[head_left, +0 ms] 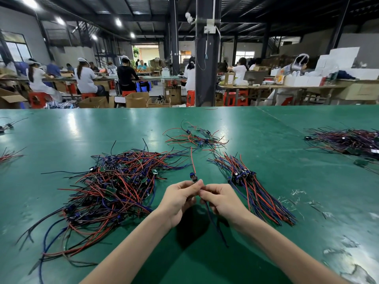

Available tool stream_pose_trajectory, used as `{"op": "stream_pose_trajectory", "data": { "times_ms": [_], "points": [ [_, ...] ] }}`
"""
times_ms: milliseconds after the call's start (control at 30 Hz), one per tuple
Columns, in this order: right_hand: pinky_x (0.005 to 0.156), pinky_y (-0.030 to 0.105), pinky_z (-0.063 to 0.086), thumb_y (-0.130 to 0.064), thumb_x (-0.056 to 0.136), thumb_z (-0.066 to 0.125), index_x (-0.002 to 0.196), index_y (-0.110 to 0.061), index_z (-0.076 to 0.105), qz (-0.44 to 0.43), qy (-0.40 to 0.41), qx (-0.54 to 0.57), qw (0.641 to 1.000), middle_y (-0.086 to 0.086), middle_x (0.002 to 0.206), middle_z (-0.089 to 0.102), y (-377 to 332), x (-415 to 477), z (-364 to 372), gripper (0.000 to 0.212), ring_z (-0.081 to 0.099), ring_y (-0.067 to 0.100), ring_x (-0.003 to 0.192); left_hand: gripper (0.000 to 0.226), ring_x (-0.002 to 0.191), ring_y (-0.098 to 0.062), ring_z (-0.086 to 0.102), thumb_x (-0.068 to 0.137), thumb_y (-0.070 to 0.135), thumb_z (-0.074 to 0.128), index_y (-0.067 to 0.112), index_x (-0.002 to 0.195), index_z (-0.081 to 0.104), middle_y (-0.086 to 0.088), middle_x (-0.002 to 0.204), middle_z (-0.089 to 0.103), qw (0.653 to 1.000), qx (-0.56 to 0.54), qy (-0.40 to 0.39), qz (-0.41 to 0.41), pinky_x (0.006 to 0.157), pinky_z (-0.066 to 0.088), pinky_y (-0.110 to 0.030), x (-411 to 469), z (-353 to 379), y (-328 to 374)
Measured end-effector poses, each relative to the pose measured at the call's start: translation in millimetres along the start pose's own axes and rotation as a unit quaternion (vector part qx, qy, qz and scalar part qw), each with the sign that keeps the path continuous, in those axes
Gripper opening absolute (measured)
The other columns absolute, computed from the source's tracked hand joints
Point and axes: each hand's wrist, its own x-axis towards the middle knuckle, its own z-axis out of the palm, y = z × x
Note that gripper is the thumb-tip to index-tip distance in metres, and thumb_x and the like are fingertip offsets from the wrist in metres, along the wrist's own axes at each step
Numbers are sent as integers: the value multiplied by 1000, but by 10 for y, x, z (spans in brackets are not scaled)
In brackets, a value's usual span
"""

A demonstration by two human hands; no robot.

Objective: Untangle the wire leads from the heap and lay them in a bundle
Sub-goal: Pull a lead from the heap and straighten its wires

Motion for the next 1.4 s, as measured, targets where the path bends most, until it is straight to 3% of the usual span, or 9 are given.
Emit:
{"op": "stream_pose_trajectory", "data": {
  "times_ms": [133,233,400,600,800,967,1100,1267,1400],
  "points": [
    [39,15,23,-9,94,56,87,4,67,-25,-15,-55,998,7,60,40,33,8,13,18,29,1,38,26,55,-4,59,64,18,77,6,85,68,-2,74,68,1000,-3,2,1,49,45,-12,-13,10,-1],
    [44,15,24,-11,92,60,85,-2,70,-46,-8,-81,996,0,58,43,52,4,4,16,30,0,42,33,54,-5,59,56,21,78,6,83,69,-3,72,69,1000,-3,-2,1,48,45,-13,-11,1,7],
    [64,31,32,-12,84,71,84,2,71,-63,-23,-63,996,9,69,53,31,-13,4,14,40,16,67,33,61,-13,62,55,24,78,3,79,68,-7,73,71,1000,5,-23,1,62,50,-22,13,-20,2],
    [47,9,32,-7,84,70,77,-16,72,-51,-21,-41,998,-8,54,59,4,-30,-8,11,40,-3,44,35,56,-13,57,54,28,79,3,74,66,-9,73,67,999,22,-25,4,59,47,-22,11,-22,4],
    [36,14,21,-5,87,64,76,-8,70,31,-14,70,997,3,57,53,-39,-59,22,13,27,4,37,27,50,-7,54,57,31,77,14,59,57,-1,64,61,997,67,-10,20,53,43,-17,0,-23,21],
    [36,13,22,0,88,61,92,14,64,62,-14,77,995,8,61,52,-60,-66,31,15,28,3,36,22,47,-6,53,64,28,73,10,61,61,0,60,64,997,71,-20,35,53,41,-18,-4,-29,11],
    [37,13,24,0,87,63,74,-6,63,47,-24,35,998,-1,54,56,-38,-80,58,15,31,1,36,19,44,-3,43,79,18,71,8,66,60,5,56,60,996,73,14,57,49,38,-17,35,-49,18],
    [63,22,42,-1,82,69,68,-17,66,-5,-22,-89,996,-3,62,64,-1,-90,120,22,52,8,59,20,44,-3,40,80,12,71,9,65,59,0,65,62,995,50,53,75,47,38,-17,58,-108,60],
    [69,28,45,-3,81,71,69,-18,67,-22,-20,-105,994,4,69,66,-2,-95,102,19,54,13,66,23,54,-8,45,80,11,72,11,61,59,2,61,62,993,50,60,86,50,38,-20,62,-95,35]
  ]
}}
